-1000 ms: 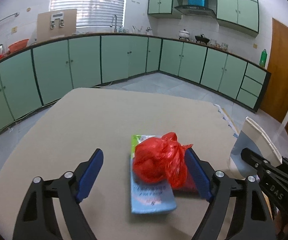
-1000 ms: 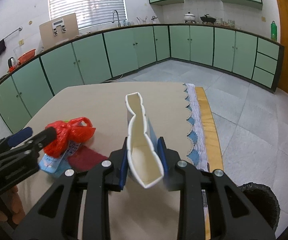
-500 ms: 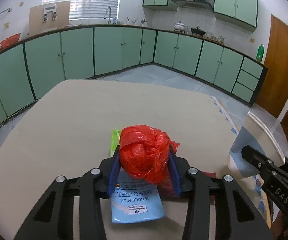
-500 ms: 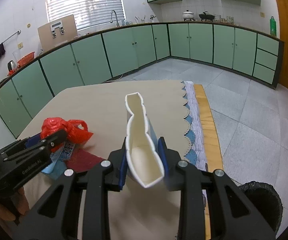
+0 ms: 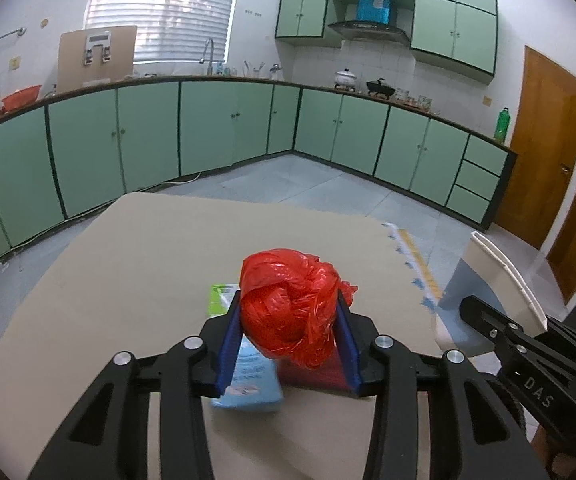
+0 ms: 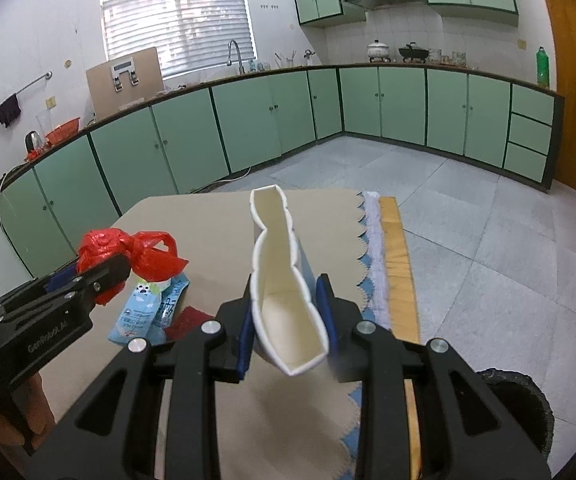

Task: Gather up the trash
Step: 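Carry the red bag and white cup over the bin and release them, then return both tools to the table toward the milk carton and red pad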

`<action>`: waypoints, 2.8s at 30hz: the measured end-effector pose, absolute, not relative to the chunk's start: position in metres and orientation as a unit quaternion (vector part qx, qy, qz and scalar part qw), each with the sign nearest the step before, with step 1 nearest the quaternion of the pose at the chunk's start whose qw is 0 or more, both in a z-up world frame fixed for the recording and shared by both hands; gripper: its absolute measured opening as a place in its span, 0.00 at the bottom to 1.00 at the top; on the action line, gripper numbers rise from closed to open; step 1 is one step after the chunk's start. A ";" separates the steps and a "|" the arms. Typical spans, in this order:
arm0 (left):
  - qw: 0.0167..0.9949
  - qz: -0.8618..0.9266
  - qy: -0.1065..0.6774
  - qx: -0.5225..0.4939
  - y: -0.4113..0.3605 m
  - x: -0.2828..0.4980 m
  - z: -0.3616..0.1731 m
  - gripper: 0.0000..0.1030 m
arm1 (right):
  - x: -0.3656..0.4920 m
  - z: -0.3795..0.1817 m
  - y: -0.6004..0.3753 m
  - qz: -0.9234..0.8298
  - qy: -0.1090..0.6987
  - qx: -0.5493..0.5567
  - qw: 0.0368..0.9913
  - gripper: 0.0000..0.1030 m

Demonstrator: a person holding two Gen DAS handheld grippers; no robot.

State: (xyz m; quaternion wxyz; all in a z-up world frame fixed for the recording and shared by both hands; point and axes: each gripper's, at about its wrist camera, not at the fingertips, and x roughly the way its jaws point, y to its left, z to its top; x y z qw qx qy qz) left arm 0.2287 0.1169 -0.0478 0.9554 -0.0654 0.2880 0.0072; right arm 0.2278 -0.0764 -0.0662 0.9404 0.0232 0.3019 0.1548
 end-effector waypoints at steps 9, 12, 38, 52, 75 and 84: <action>0.957 -0.021 0.282 -0.060 0.090 0.205 -0.033 0.41 | 0.197 -0.053 -0.111 0.139 0.294 0.025 0.945 0.27; 0.957 -0.030 0.282 -0.056 0.078 0.198 -0.031 0.41 | 0.187 -0.050 -0.125 0.129 0.294 0.024 0.947 0.27; 0.938 -0.164 0.305 -0.016 -0.089 0.164 -0.051 0.41 | 0.098 -0.070 -0.287 -0.011 0.296 0.054 0.954 0.27; 0.918 -0.206 0.338 0.008 -0.166 0.160 -0.093 0.41 | 0.082 -0.115 -0.354 -0.065 0.324 0.069 0.941 0.27; 0.899 -0.229 0.372 0.014 -0.201 0.199 -0.124 0.65 | 0.108 -0.158 -0.400 -0.083 0.353 0.091 0.928 0.65; 0.919 -0.218 0.327 -0.017 -0.169 0.192 -0.084 0.80 | 0.095 -0.128 -0.392 -0.111 0.311 0.076 0.941 0.90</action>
